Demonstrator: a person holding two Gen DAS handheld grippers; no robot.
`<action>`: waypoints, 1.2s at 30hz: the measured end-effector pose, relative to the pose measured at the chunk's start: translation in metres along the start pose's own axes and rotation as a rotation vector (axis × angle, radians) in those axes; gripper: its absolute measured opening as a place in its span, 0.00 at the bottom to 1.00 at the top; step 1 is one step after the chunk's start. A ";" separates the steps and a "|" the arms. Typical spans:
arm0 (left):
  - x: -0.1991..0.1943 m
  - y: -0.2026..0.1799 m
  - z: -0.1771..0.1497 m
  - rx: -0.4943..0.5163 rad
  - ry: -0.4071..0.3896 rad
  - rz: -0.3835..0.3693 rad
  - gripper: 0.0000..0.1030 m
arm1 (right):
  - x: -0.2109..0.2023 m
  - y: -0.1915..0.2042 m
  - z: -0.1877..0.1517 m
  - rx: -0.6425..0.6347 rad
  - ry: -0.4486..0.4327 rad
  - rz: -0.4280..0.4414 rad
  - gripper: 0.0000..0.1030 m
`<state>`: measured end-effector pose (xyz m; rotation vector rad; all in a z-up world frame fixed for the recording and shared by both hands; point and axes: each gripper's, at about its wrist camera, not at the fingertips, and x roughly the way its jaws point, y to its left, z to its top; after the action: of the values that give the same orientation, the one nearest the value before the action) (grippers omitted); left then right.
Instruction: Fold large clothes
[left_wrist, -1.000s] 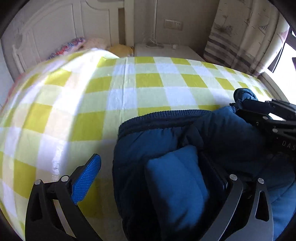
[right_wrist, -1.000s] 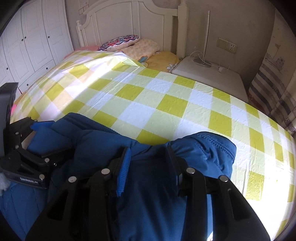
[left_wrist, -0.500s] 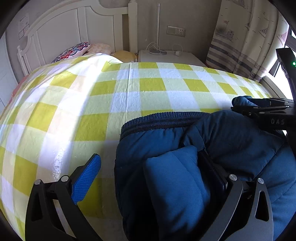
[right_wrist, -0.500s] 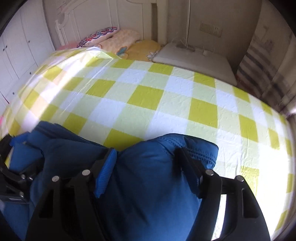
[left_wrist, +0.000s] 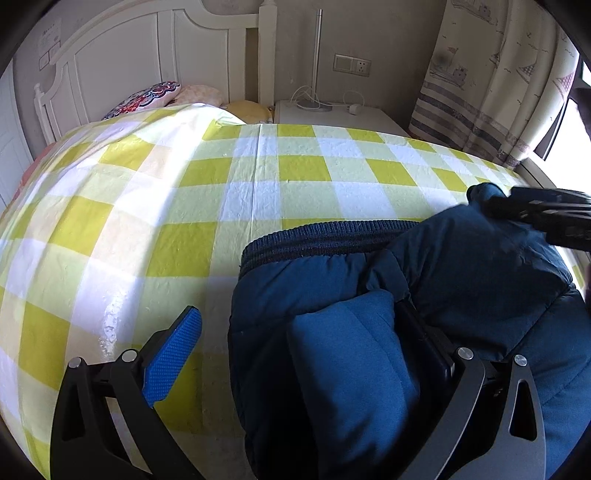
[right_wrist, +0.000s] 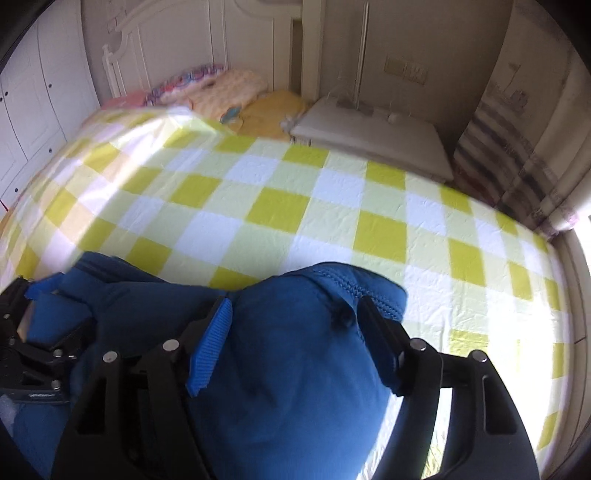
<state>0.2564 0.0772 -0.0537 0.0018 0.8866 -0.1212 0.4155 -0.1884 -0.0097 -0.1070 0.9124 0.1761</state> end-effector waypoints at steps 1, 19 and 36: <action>0.000 0.000 0.000 -0.001 -0.002 0.000 0.96 | -0.011 0.002 -0.003 0.001 -0.035 0.007 0.68; 0.004 0.002 -0.001 -0.022 0.001 -0.019 0.96 | -0.133 0.118 -0.104 -0.377 -0.165 0.151 0.85; -0.051 0.074 -0.064 -0.341 0.102 -0.671 0.96 | -0.141 -0.031 -0.190 0.282 -0.181 0.489 0.92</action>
<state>0.1832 0.1595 -0.0584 -0.6161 0.9731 -0.5976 0.1891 -0.2660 -0.0127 0.3926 0.7615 0.4999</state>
